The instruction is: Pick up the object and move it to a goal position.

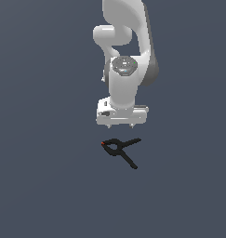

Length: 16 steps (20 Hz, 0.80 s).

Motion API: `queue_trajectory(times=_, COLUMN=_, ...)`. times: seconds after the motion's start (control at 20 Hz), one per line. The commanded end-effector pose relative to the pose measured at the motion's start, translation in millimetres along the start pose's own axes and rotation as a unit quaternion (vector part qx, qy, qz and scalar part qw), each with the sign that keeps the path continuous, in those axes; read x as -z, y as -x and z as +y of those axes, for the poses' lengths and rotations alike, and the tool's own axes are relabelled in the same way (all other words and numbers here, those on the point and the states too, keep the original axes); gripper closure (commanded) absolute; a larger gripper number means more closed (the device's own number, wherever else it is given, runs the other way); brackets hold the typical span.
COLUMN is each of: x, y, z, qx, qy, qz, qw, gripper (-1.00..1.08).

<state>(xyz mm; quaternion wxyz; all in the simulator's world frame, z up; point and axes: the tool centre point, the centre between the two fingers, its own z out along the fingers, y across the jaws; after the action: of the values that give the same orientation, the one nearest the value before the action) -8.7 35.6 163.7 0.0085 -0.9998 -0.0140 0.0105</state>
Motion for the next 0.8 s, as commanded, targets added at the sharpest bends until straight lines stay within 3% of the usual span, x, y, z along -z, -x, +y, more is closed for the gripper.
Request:
queue_trajectory(times=0.0, x=0.0, y=0.0, z=0.0, qx=0.000, qy=0.000, qz=0.000, qw=1.0000, gripper=-0.20)
queue_trajectory(times=0.75, x=-6.8, y=-7.1, z=1.5, qx=0.012, qy=0.000, qz=0.002, qw=0.9999, gripper=-0.20)
